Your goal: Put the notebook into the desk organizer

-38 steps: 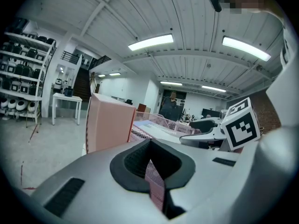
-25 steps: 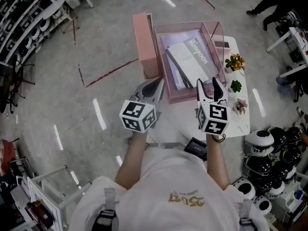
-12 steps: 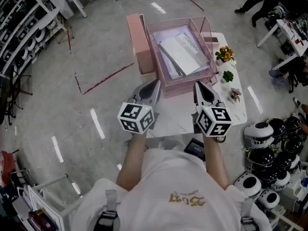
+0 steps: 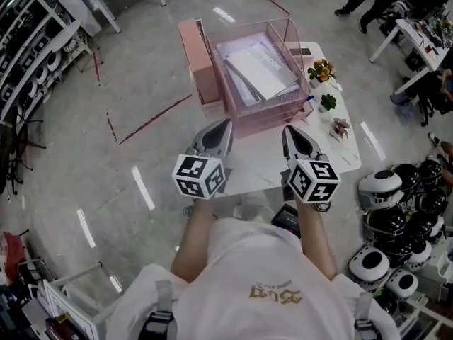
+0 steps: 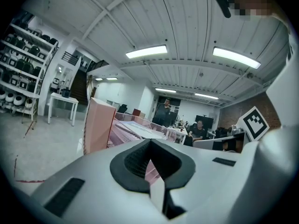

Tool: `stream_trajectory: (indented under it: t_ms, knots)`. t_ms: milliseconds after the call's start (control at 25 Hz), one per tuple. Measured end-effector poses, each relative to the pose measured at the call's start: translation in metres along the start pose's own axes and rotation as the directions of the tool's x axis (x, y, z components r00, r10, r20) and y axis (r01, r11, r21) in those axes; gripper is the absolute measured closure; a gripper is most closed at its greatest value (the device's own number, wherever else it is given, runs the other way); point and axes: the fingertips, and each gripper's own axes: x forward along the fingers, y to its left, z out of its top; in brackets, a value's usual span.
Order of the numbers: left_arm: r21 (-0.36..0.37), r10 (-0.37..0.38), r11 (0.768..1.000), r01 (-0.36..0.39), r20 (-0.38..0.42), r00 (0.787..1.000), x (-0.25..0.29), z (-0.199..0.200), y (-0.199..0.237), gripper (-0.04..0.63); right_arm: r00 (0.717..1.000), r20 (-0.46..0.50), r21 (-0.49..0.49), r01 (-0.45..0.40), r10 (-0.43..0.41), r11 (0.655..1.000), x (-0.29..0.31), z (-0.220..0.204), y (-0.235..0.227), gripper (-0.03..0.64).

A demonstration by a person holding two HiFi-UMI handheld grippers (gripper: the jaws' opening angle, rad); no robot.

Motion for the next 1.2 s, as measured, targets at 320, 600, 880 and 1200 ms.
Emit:
stream_trajectory:
  t_ms: [320, 600, 880, 1200]
  knots:
    - [0.004, 0.006, 1.000, -0.006, -0.004, 1.000, -0.0068, -0.0023, -0.0011, 0.580, 1.000, -0.005, -0.015, 0.006, -0.006, 1.000, -0.0048, -0.0041, 0.0032, 0.604]
    - [0.000, 0.007, 1.000, -0.007, -0.004, 1.000, -0.0067, -0.0046, -0.0015, 0.580, 1.000, -0.008, -0.034, 0.022, -0.022, 0.999, -0.0064, -0.0061, 0.0005, 0.604]
    - [-0.001, 0.012, 1.000, -0.012, -0.003, 1.000, -0.0070, -0.0044, -0.0006, 0.580, 0.999, -0.011, -0.056, 0.029, -0.030, 0.998, -0.0060, -0.0062, 0.0001, 0.606]
    - [-0.003, 0.016, 1.000, -0.016, -0.002, 1.000, -0.0081, -0.0045, 0.0019, 0.580, 1.000, -0.015, -0.059, 0.018, -0.018, 0.998, -0.0043, -0.0073, 0.0037, 0.606]
